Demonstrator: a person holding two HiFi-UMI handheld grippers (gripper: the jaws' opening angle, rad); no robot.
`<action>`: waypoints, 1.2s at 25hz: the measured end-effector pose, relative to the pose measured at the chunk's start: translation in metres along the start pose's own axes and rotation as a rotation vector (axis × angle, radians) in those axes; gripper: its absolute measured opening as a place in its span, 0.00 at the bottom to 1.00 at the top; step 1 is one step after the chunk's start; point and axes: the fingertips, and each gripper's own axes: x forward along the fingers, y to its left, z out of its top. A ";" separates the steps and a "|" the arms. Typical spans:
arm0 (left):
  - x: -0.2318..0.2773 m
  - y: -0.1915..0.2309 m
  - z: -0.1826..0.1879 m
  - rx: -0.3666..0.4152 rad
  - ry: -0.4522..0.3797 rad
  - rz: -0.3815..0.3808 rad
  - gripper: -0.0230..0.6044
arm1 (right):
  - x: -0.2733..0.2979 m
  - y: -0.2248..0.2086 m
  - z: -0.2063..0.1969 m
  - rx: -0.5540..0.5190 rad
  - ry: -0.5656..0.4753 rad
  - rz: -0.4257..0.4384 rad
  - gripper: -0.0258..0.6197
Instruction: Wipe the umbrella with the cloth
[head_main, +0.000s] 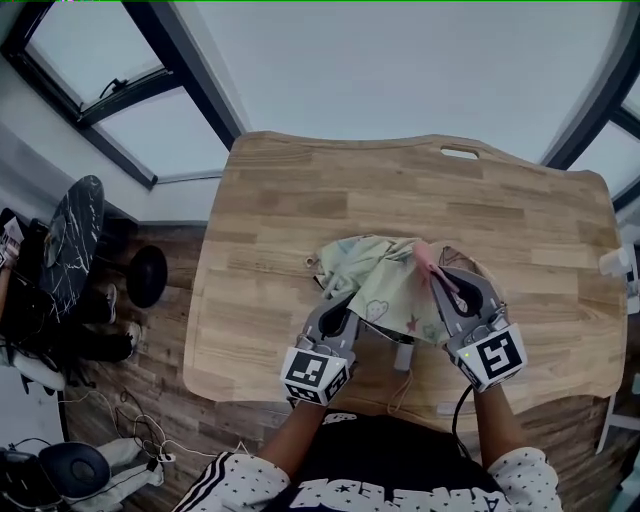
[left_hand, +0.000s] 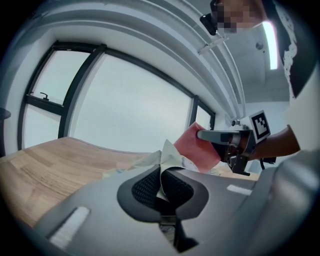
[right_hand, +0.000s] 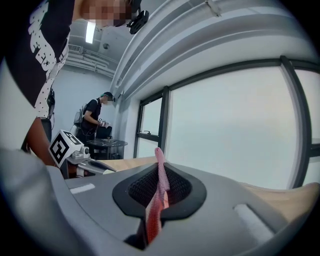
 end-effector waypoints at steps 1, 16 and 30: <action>0.000 0.000 -0.001 0.005 0.004 -0.011 0.04 | 0.005 0.003 -0.003 0.005 0.009 0.006 0.08; -0.006 0.004 -0.007 -0.033 0.021 -0.083 0.04 | 0.034 0.073 -0.030 0.063 0.093 0.150 0.08; -0.007 0.004 -0.008 -0.042 0.022 -0.099 0.04 | 0.032 0.122 -0.038 0.062 0.116 0.268 0.08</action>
